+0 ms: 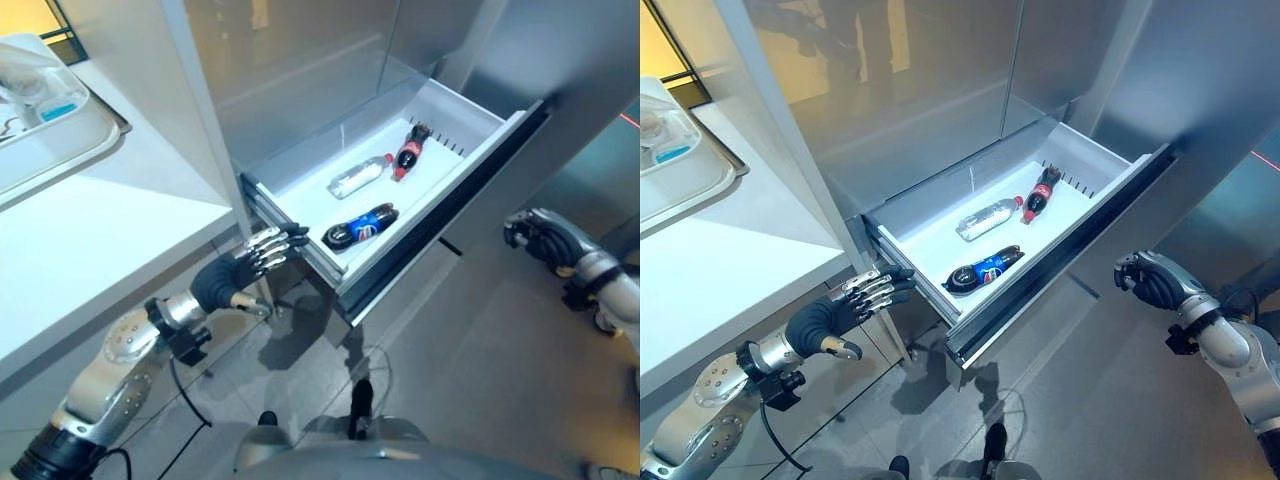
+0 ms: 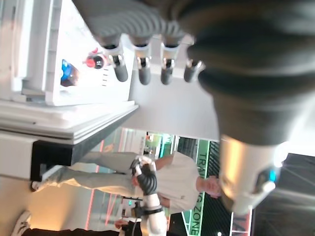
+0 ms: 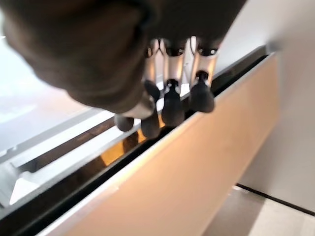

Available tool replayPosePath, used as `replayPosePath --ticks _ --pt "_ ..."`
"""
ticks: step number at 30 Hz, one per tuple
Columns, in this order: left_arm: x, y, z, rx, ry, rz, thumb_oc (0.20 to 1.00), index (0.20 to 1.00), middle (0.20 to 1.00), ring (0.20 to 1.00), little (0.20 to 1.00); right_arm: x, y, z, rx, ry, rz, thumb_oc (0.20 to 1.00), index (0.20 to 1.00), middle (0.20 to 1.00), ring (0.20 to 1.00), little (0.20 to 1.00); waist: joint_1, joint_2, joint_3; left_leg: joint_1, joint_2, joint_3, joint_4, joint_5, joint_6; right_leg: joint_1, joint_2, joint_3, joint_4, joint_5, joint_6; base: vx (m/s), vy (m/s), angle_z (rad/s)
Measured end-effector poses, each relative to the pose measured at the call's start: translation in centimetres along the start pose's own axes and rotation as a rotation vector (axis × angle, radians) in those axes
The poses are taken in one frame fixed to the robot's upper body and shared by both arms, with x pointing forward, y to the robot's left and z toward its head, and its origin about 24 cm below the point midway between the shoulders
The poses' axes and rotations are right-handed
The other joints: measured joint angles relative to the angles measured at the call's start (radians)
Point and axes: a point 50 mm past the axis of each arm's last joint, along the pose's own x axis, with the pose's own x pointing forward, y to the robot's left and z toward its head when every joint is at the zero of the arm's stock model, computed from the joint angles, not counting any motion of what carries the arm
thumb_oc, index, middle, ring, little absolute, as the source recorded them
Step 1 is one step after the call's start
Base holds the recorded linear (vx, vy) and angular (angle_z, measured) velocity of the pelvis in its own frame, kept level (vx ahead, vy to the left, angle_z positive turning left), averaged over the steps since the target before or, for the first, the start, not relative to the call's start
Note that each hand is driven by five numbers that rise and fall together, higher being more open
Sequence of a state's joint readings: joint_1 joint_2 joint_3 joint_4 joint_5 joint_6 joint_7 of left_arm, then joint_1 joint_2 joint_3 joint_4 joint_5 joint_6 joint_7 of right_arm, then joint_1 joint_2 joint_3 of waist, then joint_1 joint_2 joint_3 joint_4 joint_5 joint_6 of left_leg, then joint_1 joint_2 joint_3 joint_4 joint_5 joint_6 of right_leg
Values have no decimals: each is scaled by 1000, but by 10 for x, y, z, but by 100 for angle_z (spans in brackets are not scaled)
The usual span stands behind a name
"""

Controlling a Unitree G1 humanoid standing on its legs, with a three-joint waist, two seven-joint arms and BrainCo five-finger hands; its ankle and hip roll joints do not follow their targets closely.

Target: Take the drinks into the refrigerator

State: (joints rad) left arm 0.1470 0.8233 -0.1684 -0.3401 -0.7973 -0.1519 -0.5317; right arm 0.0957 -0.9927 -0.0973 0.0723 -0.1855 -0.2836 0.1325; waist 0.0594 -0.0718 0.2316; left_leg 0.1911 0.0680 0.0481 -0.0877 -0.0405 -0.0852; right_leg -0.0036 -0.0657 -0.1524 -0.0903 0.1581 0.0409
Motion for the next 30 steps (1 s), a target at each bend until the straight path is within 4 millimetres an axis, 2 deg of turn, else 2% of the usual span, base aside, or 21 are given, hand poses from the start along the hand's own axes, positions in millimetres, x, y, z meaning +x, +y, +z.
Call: replayPosePath --ticks 10,14,18,23,26,30 --pt "-1 -1 -2 0 9 0 1000 1000 1000 1000 1000 -2 18 0 49 2 49 200 200 200 200 200 4 -9 -7 8 -4 13 0 -2 1 0 0 15 0 4 1 0 -1 -3" --pt "-1 -2 -2 12 19 -12 1000 1000 1000 1000 1000 12 47 4 81 -20 173 200 200 200 200 200 11 -25 -23 8 -4 27 0 -2 2 -3 2 26 0 9 1 -4 -5 -8" --pt "-1 -2 -2 23 26 -19 1000 1000 1000 1000 1000 26 65 7 116 -24 236 200 200 200 200 200 14 -33 -30 6 -7 34 0 -2 2 -5 -2 31 0 7 6 -9 -2 -5" --pt "-2 -2 -1 33 32 -23 1000 1000 1000 1000 1000 37 91 4 120 7 346 200 200 200 200 200 41 -23 -35 -11 -5 28 5 -1 3 -22 -6 27 0 13 1 -8 -4 2" --pt "-2 -2 -1 33 33 -21 1000 1000 1000 1000 1000 43 92 7 111 2 360 200 200 200 200 200 60 -7 -29 -26 -4 21 7 0 3 -28 -10 18 0 18 -1 -20 -20 7" --pt "-1 -1 -1 39 34 -20 1000 1000 1000 1000 1000 58 83 15 85 -29 345 200 200 200 200 200 61 16 -17 -65 -4 -19 15 2 4 -43 -20 -22 0 15 1 -15 -18 29"
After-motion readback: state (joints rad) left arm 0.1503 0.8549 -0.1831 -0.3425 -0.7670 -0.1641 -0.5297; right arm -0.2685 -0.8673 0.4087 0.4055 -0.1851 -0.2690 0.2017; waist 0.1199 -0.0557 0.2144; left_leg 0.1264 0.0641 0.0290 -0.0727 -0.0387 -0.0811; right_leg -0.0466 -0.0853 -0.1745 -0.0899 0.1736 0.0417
